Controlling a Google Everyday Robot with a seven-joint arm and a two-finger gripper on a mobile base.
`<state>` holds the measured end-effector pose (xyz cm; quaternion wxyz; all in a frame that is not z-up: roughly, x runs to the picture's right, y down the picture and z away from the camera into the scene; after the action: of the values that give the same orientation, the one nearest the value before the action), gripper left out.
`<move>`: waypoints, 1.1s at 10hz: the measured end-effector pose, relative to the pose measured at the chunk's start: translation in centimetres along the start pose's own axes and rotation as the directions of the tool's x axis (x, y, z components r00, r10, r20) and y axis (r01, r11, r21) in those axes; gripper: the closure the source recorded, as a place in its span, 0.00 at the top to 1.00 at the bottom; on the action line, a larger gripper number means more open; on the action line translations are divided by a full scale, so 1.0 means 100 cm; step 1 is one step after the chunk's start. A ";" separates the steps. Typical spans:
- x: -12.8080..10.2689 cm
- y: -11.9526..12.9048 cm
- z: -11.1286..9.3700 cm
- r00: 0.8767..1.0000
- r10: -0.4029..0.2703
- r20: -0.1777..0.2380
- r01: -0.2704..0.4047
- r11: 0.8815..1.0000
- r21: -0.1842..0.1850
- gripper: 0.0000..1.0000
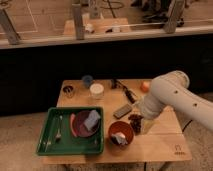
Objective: Place towel in tray
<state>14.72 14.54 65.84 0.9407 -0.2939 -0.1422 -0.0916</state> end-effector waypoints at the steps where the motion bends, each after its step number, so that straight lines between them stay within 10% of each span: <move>1: -0.014 0.000 0.016 0.999 -0.049 0.021 0.050 0.998 -0.039 0.80; 5: -0.029 0.005 0.071 0.989 -0.119 0.093 0.130 0.984 -0.121 0.73; 11: -0.046 0.011 0.086 0.978 -0.172 0.119 0.189 0.970 -0.152 0.56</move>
<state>8.76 20.81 70.59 0.8926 -0.3598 -0.2098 -0.1726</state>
